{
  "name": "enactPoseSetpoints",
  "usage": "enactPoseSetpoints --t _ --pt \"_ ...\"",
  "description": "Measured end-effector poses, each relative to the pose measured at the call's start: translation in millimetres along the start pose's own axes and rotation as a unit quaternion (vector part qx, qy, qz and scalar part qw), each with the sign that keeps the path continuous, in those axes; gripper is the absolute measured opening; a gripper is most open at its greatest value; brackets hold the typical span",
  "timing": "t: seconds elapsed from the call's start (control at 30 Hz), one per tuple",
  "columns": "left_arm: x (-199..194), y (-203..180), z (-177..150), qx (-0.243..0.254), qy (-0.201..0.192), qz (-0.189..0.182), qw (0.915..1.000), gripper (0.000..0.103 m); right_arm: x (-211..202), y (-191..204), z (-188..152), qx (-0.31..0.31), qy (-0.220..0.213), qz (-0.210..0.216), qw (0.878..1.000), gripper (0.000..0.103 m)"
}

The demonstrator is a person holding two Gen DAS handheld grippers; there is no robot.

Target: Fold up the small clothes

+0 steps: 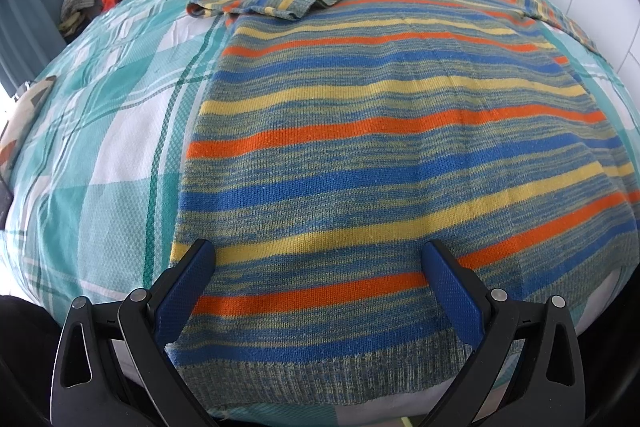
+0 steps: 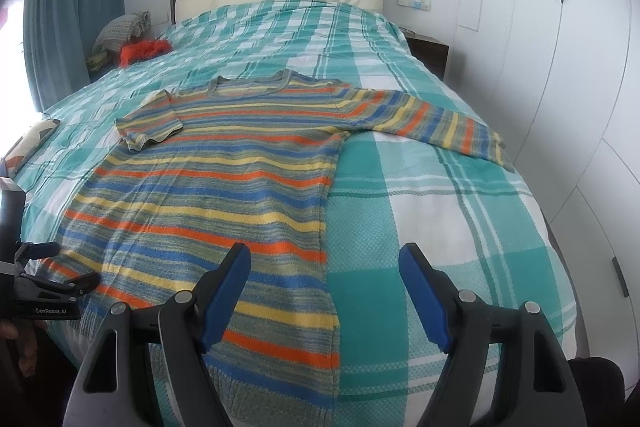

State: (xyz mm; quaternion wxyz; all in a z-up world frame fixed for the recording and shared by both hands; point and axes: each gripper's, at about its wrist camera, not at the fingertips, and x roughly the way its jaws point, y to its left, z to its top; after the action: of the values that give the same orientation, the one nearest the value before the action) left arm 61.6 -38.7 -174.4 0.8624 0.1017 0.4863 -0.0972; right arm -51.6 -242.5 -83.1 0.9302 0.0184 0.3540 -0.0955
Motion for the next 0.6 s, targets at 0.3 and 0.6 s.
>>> enactPoseSetpoints --t 0.3,0.6 --pt "-1 1 -1 0.004 0.002 -0.007 1.0 0.103 0 6 0 -0.012 0.001 0.004 1.0 0.076" --pt "-39 40 39 -0.05 -0.003 -0.094 0.9943 0.101 -4 6 1 -0.012 -0.008 0.006 1.0 0.076"
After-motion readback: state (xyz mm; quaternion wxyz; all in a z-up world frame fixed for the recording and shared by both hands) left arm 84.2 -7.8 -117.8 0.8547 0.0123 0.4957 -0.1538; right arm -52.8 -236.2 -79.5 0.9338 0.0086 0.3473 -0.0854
